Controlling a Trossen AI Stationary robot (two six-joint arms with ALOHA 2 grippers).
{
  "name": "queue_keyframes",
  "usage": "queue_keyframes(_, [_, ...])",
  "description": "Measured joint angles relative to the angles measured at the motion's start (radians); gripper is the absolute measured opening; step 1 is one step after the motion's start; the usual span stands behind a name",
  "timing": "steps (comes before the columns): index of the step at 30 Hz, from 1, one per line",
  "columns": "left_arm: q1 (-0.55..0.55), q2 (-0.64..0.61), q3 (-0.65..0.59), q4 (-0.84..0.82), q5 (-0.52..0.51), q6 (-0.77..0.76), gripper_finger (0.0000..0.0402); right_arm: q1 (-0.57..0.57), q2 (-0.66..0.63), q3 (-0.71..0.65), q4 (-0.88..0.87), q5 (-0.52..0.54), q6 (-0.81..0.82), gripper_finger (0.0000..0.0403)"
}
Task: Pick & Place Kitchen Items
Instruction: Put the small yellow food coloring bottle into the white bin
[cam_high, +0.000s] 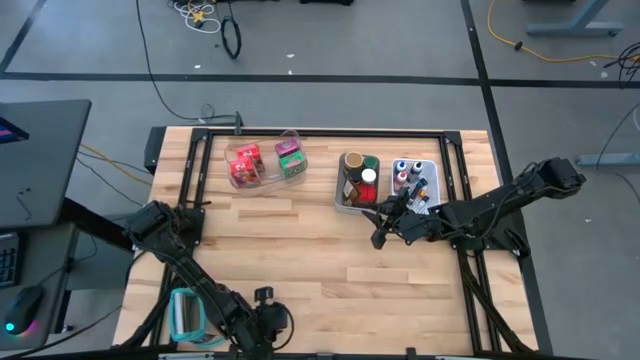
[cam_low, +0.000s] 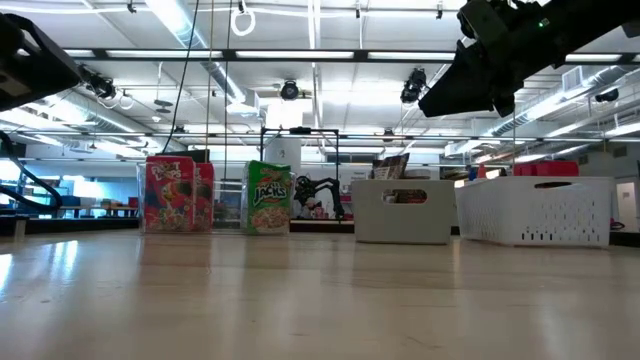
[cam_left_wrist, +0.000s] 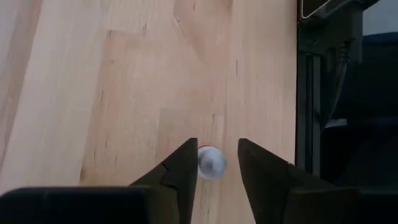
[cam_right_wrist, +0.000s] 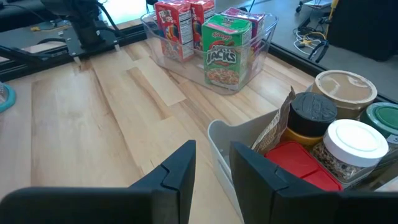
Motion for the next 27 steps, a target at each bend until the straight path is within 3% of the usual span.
queue_keyframes(23, [0.005,-0.001,0.0,-0.058,-0.021,-0.012,0.0082,0.0,0.0,0.0,0.001,0.0,-0.003,0.011])
queue_keyframes(27, [0.011,-0.001,0.0,-0.051,-0.095,-0.02,0.0066,0.0,0.0,0.0,0.004,0.0,-0.003,0.011])
